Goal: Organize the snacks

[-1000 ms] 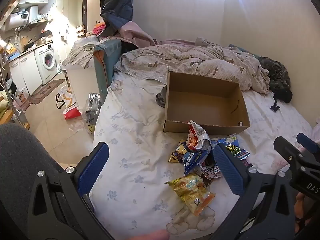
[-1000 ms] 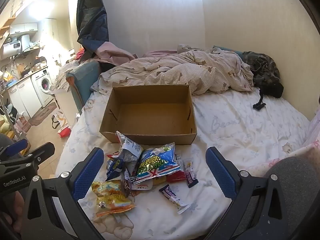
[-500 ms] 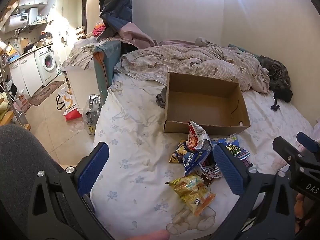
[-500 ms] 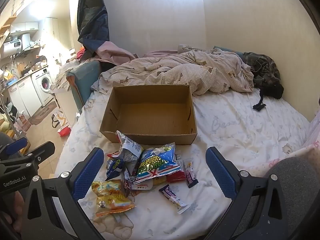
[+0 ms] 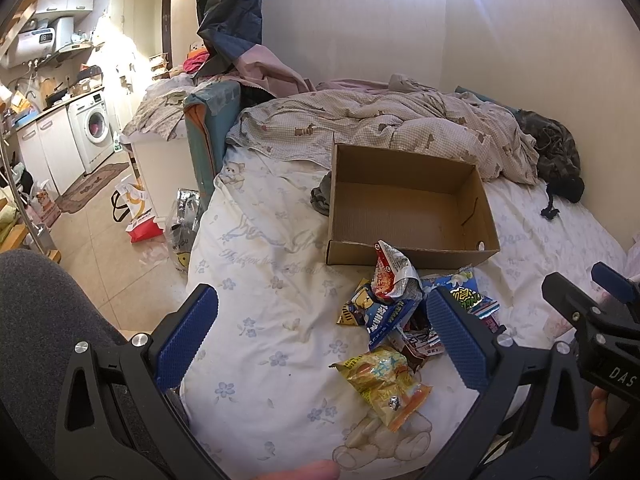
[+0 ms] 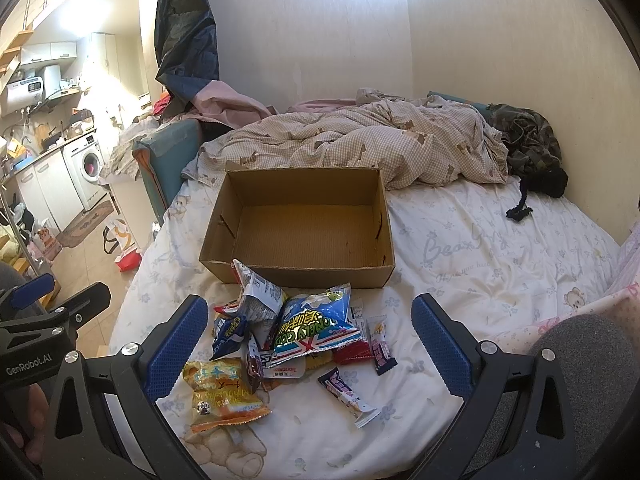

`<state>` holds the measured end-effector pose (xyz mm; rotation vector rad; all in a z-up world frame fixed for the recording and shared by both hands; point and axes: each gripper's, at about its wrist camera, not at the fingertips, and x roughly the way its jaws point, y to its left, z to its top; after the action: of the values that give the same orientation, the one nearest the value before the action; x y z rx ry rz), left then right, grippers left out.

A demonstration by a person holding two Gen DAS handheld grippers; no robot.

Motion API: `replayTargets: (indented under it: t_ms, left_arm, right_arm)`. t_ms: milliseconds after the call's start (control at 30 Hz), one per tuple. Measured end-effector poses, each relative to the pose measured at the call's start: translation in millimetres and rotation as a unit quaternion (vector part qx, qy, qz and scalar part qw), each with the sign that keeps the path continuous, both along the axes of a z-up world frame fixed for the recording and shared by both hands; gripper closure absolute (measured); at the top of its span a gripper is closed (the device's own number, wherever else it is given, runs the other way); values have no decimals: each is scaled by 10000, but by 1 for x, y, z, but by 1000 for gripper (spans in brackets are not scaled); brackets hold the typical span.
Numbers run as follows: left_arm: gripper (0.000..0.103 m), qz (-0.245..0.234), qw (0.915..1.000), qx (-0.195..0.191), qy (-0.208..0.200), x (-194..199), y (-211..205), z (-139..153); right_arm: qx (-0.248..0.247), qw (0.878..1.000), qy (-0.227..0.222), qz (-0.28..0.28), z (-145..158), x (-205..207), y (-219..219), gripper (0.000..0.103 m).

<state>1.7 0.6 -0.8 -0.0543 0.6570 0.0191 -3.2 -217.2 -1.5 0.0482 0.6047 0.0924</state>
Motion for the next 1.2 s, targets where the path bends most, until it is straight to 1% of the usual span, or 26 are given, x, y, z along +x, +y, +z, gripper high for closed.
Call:
replayTargets:
  t_ms: [1100, 1200]
  left_arm:
    - [0, -7, 10000, 19, -5, 0, -1, 0]
    - [0, -10, 10000, 18, -2, -1, -6, -1]
  right_arm:
    - [-8, 10000, 24, -4, -3, 2, 0, 0]
    - [5, 10000, 46, -13, -4, 2, -1, 0]
